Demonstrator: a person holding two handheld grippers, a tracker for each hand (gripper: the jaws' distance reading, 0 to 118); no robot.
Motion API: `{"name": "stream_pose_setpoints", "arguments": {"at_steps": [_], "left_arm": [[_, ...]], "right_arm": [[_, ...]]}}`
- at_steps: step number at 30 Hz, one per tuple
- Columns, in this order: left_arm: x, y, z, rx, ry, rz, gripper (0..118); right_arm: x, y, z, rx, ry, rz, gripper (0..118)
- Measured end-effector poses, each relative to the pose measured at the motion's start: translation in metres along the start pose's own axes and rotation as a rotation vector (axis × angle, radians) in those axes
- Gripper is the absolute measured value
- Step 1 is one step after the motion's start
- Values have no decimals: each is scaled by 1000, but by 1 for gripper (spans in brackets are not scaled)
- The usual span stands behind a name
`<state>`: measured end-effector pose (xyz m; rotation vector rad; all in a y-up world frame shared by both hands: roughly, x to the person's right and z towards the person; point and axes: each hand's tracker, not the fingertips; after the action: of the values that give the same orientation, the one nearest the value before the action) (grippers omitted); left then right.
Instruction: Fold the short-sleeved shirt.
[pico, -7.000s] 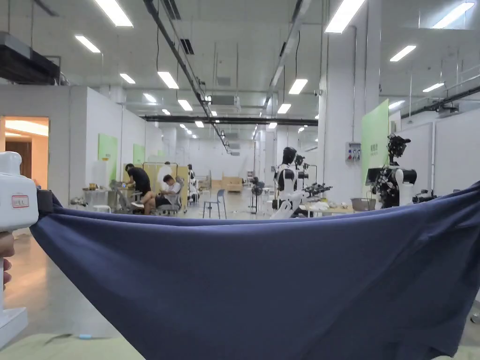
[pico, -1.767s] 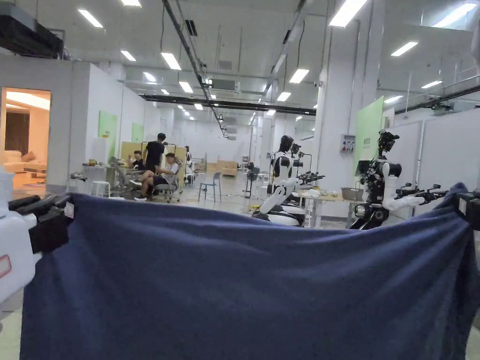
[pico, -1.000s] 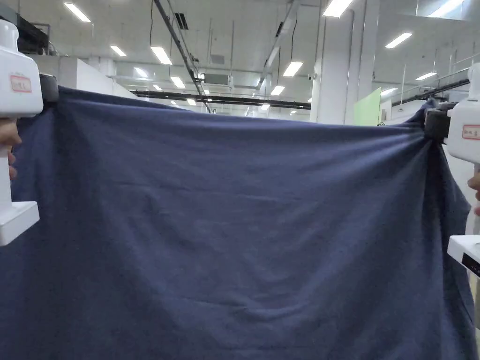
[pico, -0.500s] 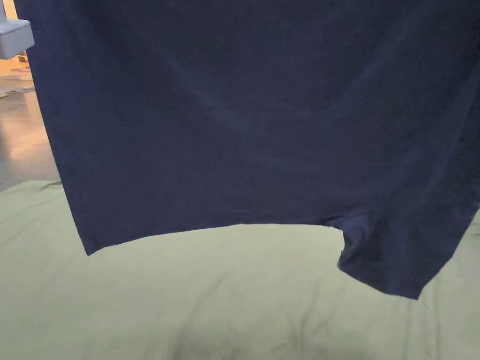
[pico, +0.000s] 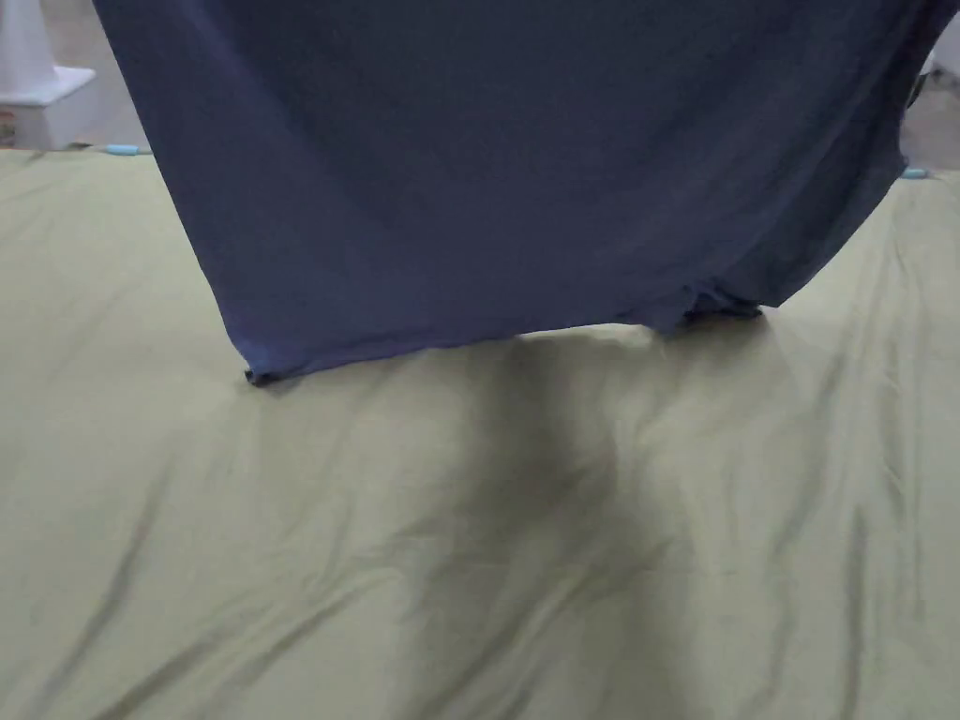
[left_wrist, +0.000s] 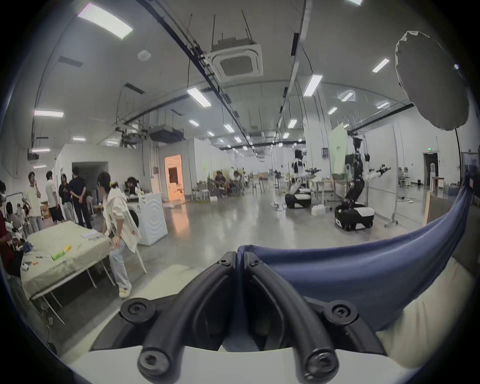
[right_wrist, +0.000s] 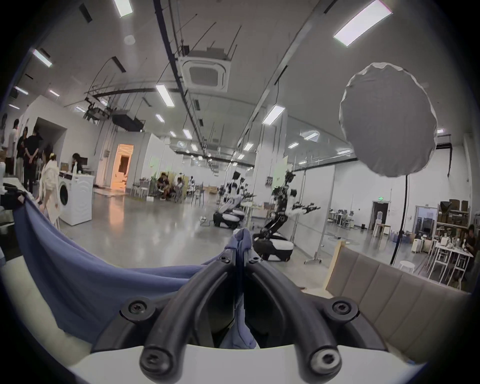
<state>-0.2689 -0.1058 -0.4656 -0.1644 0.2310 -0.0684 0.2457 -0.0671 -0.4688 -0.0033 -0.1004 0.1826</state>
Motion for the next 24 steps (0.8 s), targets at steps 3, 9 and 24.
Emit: {"name": "stream_pose_setpoints", "arguments": {"at_steps": [3,9,24], "left_arm": [[-1,-46,2,-67,-19,8,4],[-4,-103,55,-138,-73,-47,4],[-61,-205,321,-203,-166,55,4]], "right_arm": [[-1,-40,10,-58,26,-22,8],[2,-91,73,-123,50,-48,7],[56,-169,355,-235,129,-57,7]]}}
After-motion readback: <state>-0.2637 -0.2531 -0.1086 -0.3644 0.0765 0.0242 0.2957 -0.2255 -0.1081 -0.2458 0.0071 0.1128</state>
